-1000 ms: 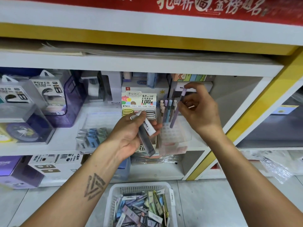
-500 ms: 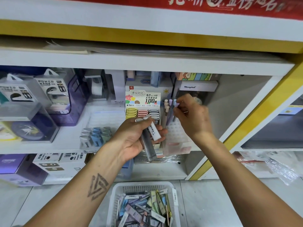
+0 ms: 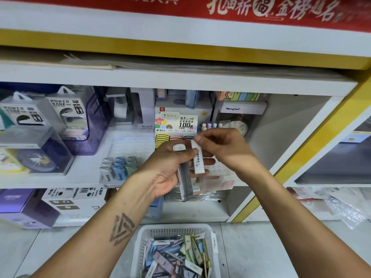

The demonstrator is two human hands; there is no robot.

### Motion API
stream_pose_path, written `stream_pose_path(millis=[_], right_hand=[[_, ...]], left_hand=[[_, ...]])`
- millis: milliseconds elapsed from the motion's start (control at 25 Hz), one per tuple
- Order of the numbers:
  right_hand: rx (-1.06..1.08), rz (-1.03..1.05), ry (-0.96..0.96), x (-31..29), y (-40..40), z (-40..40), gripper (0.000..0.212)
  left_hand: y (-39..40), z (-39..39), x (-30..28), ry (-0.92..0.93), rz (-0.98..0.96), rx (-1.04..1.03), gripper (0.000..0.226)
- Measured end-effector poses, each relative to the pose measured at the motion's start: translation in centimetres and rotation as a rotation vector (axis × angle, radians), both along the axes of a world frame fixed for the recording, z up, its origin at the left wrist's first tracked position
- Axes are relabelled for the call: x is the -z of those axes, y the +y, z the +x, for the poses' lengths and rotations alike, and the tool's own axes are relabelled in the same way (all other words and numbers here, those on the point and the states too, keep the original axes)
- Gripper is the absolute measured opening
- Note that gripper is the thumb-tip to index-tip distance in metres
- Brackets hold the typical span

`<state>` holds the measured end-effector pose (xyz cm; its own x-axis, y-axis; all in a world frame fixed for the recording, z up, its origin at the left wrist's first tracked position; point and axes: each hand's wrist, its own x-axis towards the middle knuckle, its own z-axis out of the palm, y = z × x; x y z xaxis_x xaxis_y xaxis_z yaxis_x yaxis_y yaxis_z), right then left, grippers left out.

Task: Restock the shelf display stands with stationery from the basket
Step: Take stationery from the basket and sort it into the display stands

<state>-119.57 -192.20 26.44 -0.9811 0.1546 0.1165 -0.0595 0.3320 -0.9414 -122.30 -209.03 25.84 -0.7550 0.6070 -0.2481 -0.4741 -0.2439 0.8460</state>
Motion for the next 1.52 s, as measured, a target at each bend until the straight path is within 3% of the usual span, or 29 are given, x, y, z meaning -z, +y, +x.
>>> stream_pose_path(millis=[160,320,440,640,960,1160,1360,1520], right_hand=[[0.014,-0.152,-0.013,-0.5,0.5,0.4,0.007],[0.093,-0.284,0.048,-0.9,1.6,0.4,0.005],[0.022,-0.301,0.062,-1.0,0.9,0.4,0.011],[-0.120,-0.312,0.111,-1.1,-0.9,-0.1,0.013],[-0.233,-0.168,0.064,-0.7,-5.6,-1.6,0.025],[-0.246,-0.160,0.040,-0.9,-9.2,-2.6,0.020],[-0.101,0.087,0.157,-0.6,-11.3,-4.1,0.010],[-0.004,0.126,0.150,0.1,-12.4,-4.9,0.019]], left_hand=[[0.2,0.1,-0.2,0.018,-0.003,0.037,0.017],[-0.1,-0.3,0.0,0.039,-0.171,-0.071,0.016],[-1.0,-0.4,-0.1,0.079,-0.277,-0.102,0.021],[-3.3,-0.7,-0.5,0.000,-0.222,-0.088,0.018],[-8.9,-1.7,-0.4,0.127,-0.290,-0.314,0.014],[-12.5,-2.6,-0.3,0.039,-0.300,-0.357,0.005],[-17.1,-4.3,0.1,0.088,-0.578,-0.560,0.014],[-19.3,-4.2,1.1,0.260,-0.811,-0.493,0.007]])
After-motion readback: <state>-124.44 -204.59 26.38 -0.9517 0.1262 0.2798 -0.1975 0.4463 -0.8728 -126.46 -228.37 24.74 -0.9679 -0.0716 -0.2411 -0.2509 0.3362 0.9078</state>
